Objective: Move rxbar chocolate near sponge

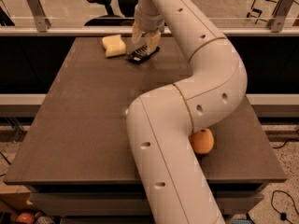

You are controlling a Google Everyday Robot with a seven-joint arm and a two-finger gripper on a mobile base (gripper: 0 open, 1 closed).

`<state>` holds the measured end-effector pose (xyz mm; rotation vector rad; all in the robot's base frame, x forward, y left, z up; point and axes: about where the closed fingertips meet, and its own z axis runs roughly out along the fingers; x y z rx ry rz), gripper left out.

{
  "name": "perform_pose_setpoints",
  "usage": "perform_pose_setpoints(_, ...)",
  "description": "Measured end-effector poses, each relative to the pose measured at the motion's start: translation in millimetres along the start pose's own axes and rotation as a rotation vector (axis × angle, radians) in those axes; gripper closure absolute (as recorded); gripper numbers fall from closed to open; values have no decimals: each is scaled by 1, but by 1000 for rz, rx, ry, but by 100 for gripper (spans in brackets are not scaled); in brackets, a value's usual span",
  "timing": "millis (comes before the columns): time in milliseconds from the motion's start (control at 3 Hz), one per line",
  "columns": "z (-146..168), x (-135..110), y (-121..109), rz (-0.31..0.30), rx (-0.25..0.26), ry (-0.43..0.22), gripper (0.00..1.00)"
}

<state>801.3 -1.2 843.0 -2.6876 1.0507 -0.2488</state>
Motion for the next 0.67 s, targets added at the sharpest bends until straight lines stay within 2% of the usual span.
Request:
perform_pose_setpoints(333, 4, 1, -3, 0, 7, 2, 0)
perform_pose_setpoints(667, 4, 1, -3, 0, 7, 2, 0)
